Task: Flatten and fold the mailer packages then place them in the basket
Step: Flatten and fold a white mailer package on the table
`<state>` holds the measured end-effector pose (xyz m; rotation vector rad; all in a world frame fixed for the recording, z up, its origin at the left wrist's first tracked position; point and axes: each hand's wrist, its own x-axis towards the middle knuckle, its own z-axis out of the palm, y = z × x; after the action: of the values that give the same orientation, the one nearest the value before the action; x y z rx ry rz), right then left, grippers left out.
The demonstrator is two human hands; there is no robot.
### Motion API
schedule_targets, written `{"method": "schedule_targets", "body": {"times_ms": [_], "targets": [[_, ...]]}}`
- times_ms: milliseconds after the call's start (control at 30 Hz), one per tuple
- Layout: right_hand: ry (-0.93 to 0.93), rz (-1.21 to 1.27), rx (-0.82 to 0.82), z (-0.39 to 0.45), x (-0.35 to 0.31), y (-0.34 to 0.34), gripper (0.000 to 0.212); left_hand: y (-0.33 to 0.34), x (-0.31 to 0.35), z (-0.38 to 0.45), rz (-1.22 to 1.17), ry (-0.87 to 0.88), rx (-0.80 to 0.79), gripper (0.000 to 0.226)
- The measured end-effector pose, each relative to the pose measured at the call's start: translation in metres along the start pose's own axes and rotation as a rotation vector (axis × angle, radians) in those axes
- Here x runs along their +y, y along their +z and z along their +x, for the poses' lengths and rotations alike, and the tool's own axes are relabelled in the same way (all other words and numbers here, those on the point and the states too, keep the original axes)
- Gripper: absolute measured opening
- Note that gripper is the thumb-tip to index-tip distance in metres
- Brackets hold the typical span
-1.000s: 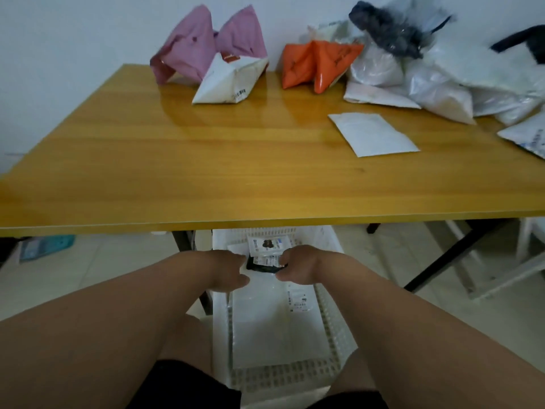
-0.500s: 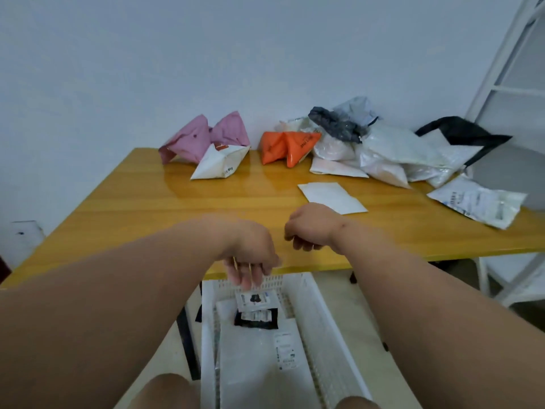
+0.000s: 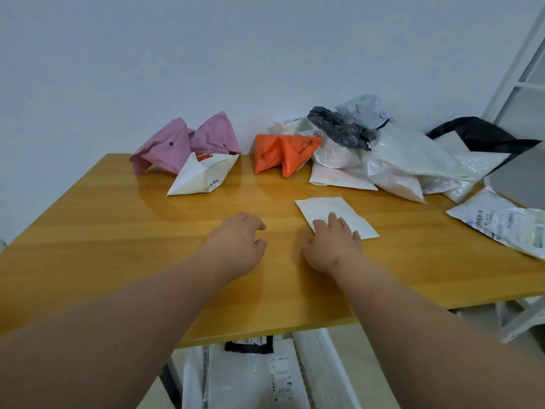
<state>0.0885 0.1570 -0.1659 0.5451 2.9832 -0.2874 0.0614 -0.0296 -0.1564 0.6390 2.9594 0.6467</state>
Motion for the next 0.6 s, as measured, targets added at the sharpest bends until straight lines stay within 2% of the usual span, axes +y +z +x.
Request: {"method": "schedule_targets", "body": {"times_ms": [167,433,500,600], "targets": [[-0.02,-0.011,-0.022,0.009,-0.002,0.007,0.051,0.007,-0.007,0.012,0.016,0.015,-0.001,0.041],[-0.265,0.127,0.074,-0.031,-0.025,0.005,0.038,0.008,-0.018,-0.011,0.048,0.01,0.094,0.048],[-0.338,0.209,0.077,-0.044,-0.03,0.007,0.035,0.006,-0.022,-0.023,0.091,0.019,0.062,0.051],[-0.362,0.252,0.149,-0.048,-0.03,0.013,0.037,0.008,-0.027,-0.03,0.173,0.049,-0.093,0.055]]}}
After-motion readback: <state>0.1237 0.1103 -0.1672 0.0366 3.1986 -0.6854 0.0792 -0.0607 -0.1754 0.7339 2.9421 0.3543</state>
